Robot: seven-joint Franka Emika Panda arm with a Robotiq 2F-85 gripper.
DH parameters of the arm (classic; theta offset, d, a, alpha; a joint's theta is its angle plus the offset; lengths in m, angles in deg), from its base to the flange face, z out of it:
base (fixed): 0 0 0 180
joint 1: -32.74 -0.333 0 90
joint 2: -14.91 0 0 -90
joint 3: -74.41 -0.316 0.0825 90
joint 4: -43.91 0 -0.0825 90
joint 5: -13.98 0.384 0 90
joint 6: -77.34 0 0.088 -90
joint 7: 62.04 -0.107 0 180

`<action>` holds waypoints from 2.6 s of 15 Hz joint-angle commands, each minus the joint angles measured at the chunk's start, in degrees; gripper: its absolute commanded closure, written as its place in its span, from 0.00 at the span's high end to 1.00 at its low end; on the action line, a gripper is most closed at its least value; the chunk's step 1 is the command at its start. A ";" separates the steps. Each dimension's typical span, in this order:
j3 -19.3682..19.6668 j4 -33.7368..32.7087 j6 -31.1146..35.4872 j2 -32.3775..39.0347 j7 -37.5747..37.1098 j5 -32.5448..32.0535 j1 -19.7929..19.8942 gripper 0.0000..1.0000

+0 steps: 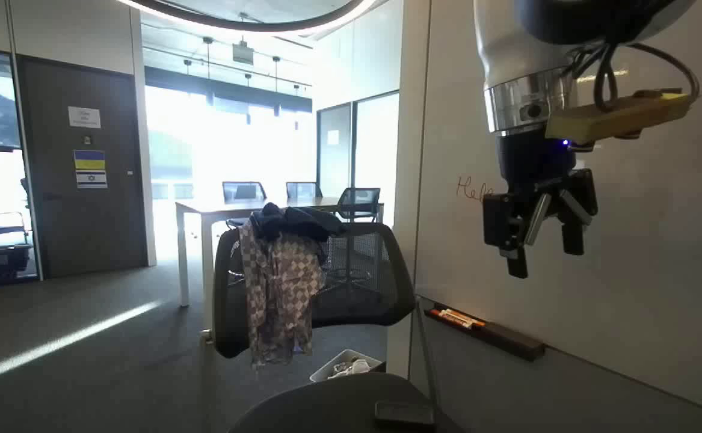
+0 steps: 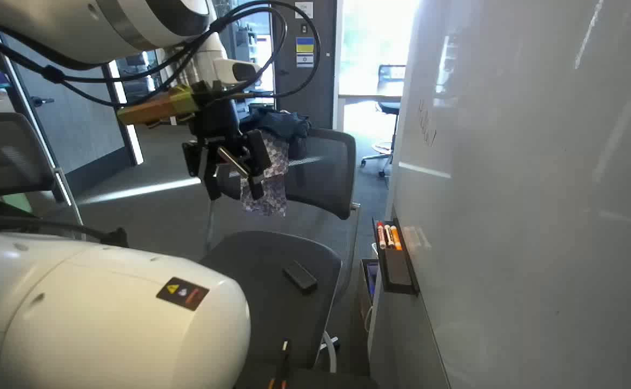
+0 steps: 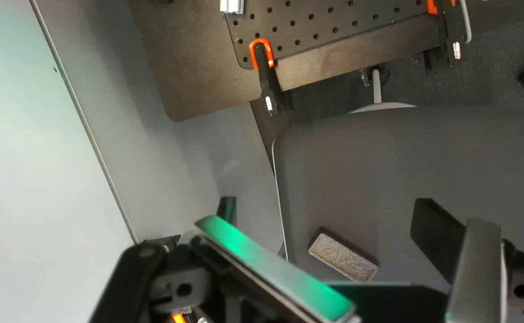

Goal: Remove the clothes from the backrest of the chair and put them on the seat

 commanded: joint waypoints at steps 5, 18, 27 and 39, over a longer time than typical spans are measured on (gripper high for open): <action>0.58 -0.10 -0.12 0.12 -0.40 -0.42 -0.67 1.00; -7.12 -17.59 19.76 24.54 -1.23 -8.32 -2.31 1.00; -6.10 -35.46 31.24 45.73 -12.67 -43.87 -1.80 1.00; 4.59 -56.74 34.77 71.28 -20.52 -58.76 -10.82 1.00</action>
